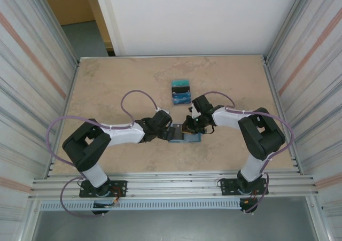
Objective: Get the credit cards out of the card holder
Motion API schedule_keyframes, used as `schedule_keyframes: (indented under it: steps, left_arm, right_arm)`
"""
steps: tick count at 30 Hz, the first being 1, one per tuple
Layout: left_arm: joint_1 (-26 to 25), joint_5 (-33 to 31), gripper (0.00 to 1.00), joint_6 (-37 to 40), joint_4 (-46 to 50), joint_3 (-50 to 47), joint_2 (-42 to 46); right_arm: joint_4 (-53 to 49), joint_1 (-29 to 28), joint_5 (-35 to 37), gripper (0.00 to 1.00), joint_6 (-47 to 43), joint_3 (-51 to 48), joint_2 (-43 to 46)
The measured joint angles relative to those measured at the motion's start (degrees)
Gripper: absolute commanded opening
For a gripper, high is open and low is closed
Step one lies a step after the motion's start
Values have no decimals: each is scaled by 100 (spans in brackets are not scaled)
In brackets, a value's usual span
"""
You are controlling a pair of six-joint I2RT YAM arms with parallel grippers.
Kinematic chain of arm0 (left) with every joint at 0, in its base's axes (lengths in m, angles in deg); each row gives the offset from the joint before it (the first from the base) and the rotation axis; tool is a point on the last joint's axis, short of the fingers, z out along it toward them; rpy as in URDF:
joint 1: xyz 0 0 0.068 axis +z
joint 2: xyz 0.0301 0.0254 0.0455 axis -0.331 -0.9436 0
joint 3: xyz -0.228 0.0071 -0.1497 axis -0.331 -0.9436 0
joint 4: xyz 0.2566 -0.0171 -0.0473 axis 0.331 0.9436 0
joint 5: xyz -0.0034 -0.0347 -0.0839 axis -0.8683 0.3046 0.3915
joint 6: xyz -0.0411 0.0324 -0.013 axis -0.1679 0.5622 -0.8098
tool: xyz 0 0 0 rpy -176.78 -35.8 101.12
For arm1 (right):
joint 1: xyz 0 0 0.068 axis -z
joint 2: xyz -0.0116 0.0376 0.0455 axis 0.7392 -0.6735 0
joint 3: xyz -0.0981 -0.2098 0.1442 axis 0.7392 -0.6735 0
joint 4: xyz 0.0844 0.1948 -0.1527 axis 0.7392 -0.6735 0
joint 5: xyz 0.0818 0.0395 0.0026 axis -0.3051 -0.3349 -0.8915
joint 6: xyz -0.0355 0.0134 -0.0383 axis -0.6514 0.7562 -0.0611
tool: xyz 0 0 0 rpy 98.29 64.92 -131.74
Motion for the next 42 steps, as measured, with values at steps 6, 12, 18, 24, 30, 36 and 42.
schedule_keyframes:
  steps: [6, 12, 18, 24, 30, 36, 42]
  left_arm:
    - [0, -31, 99, -20, 142, 59, -7]
    - [0, -44, 99, -20, 262, 114, -7]
    - [0, -50, 99, -46, 334, 146, -26]
    - [0, -90, 99, -61, 450, 146, -28]
    - [0, -90, 99, -61, 457, 146, -33]
    - [0, -90, 99, -61, 455, 146, -33]
    - [0, -90, 99, -59, 455, 146, -33]
  right_arm:
    - [435, 155, -378, 4, 149, -234, 0]
    - [887, 291, -704, 0, 306, -483, 7]
    - [1023, 363, -778, 0, 321, -579, 107]
    - [907, 450, -708, 0, 297, -595, 304]
    - [664, 514, -560, 0, 245, -595, 378]
    - [520, 623, -509, 0, 125, -595, 378]
    - [417, 710, -511, 0, 9, -592, 378]
